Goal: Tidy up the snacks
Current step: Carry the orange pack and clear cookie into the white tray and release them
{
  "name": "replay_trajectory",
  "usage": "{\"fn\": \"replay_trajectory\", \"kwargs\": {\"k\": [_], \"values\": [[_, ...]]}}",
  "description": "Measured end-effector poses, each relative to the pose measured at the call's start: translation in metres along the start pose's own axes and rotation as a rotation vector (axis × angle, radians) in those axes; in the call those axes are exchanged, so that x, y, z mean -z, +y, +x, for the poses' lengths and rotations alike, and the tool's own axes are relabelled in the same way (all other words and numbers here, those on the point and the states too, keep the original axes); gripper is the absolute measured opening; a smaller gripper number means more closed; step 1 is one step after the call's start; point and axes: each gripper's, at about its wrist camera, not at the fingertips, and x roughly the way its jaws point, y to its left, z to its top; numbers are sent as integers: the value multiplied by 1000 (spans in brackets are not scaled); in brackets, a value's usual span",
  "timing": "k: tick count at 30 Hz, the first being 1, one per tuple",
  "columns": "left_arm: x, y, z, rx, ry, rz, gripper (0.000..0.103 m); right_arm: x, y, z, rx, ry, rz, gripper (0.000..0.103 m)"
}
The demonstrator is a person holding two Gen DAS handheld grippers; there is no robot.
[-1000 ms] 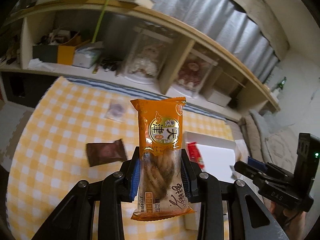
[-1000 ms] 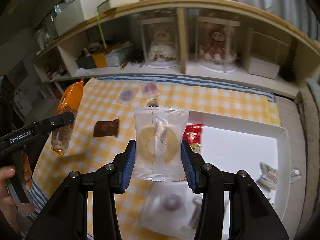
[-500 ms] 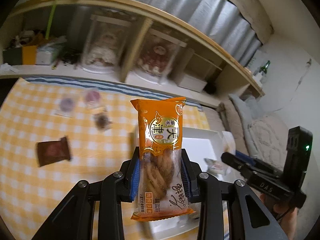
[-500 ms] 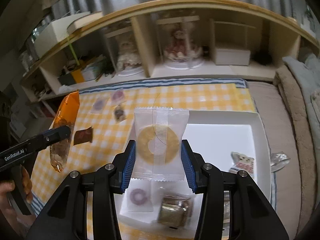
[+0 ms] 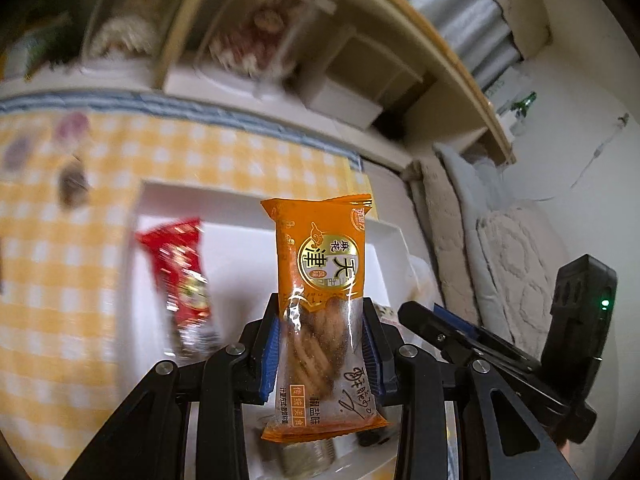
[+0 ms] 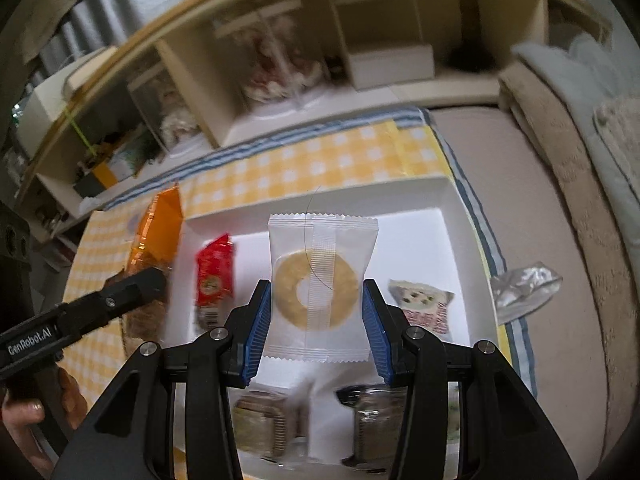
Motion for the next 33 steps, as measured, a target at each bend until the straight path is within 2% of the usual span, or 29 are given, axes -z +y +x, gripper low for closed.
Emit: {"fn": "replay_trajectory", "kwargs": {"k": [5, 12, 19, 22, 24, 26, 27, 28, 33], "values": [[-7, 5, 53, 8, 49, -44, 35, 2, -16, 9, -5, 23, 34, 45], [-20, 32, 97, -75, 87, -83, 35, 9, -12, 30, -31, 82, 25, 45], [-31, 51, 105, -184, 61, -64, 35, 13, -7, 53, -51, 144, 18, 45], [-35, 50, 110, -163, 61, -58, 35, 16, -5, 62, -48, 170, 11, 45], [-33, 48, 111, -170, 64, -47, 41, 16, -4, 66, -47, 177, 6, 46], [-31, 45, 111, -177, 72, -34, 42, 17, -5, 68, -31, 186, 16, 50], [-30, 43, 110, -180, 73, -29, 42, 17, -7, 69, -17, 198, 22, 58], [-29, 44, 109, -180, 74, -23, 43, 18, -10, 69, -6, 203, 26, 61], [-19, 37, 96, -176, 73, -4, 46, 21, -15, 56, 3, 199, 16, 63]]}}
